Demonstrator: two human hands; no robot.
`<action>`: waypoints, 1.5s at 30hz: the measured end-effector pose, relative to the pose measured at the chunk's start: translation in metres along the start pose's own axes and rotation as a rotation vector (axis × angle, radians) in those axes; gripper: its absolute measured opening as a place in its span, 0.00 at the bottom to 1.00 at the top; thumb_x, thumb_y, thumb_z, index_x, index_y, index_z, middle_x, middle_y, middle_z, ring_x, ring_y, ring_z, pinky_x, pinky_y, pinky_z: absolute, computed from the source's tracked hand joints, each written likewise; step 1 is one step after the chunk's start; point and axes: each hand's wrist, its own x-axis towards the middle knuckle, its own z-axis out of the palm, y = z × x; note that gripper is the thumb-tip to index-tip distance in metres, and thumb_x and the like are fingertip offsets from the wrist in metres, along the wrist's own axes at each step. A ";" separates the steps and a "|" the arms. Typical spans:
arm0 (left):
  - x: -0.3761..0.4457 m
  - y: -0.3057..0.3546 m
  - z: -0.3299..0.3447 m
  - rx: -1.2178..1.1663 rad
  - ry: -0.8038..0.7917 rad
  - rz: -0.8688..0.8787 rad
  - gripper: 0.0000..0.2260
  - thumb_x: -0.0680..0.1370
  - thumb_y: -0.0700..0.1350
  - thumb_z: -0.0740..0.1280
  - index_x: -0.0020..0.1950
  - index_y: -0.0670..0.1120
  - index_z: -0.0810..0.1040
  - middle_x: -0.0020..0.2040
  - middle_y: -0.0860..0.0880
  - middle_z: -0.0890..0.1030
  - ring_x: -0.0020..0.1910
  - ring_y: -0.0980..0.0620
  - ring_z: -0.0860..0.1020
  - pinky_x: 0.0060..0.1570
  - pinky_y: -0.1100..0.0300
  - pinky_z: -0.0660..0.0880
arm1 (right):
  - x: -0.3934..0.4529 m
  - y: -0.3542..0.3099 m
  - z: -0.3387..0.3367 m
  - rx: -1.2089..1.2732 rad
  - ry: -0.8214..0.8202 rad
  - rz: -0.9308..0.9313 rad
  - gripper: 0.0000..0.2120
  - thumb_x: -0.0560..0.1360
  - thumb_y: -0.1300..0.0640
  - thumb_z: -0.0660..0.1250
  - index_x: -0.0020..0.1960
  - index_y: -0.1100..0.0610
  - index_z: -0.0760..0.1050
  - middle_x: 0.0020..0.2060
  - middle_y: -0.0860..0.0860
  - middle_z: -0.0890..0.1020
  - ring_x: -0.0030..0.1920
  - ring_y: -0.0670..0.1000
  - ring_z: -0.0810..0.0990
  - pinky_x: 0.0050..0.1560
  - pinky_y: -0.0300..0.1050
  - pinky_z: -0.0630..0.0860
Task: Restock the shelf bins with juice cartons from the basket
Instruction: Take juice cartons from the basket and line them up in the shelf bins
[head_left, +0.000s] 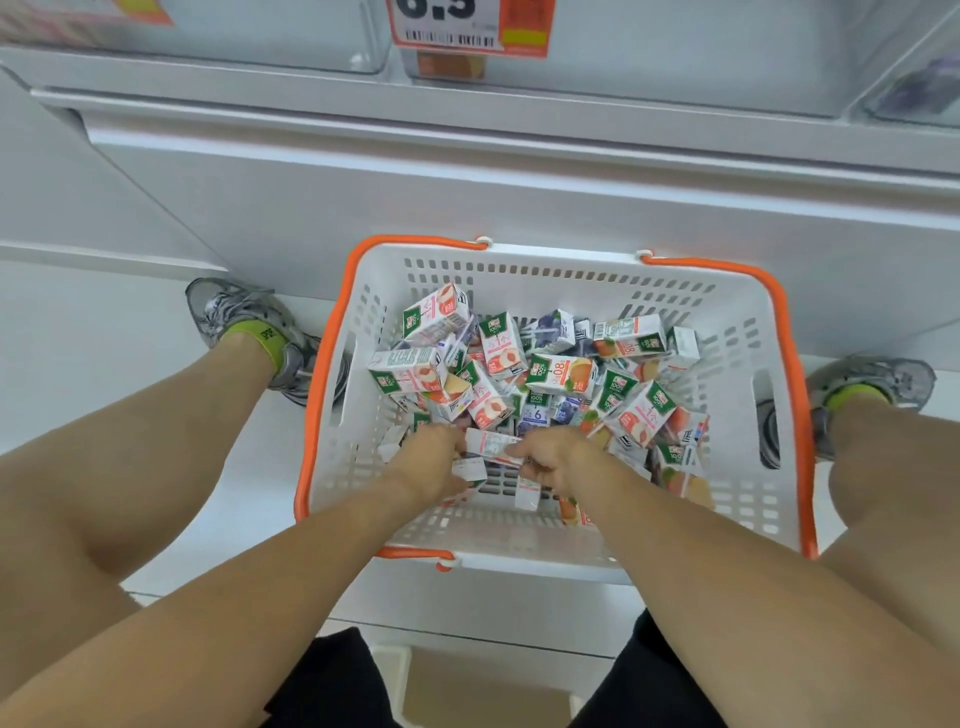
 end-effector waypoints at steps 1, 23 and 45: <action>-0.001 0.002 0.003 0.026 -0.004 0.026 0.15 0.71 0.44 0.75 0.57 0.44 0.82 0.57 0.45 0.81 0.52 0.46 0.79 0.49 0.61 0.73 | -0.001 0.001 -0.001 -0.024 0.017 -0.012 0.23 0.71 0.65 0.77 0.63 0.66 0.74 0.52 0.57 0.80 0.38 0.49 0.78 0.42 0.42 0.83; -0.050 0.021 -0.139 -0.922 -0.022 0.050 0.11 0.75 0.36 0.73 0.52 0.34 0.76 0.48 0.35 0.85 0.48 0.38 0.85 0.48 0.49 0.83 | -0.131 -0.041 -0.081 0.246 -0.442 -0.327 0.15 0.74 0.55 0.71 0.59 0.60 0.77 0.54 0.62 0.79 0.46 0.62 0.85 0.46 0.50 0.83; -0.073 0.100 -0.283 -0.832 0.077 0.196 0.10 0.80 0.41 0.65 0.47 0.37 0.83 0.44 0.38 0.86 0.41 0.45 0.84 0.42 0.54 0.83 | -0.206 -0.113 -0.051 0.449 -0.310 -0.919 0.39 0.55 0.60 0.86 0.61 0.61 0.73 0.54 0.59 0.84 0.54 0.60 0.84 0.57 0.56 0.79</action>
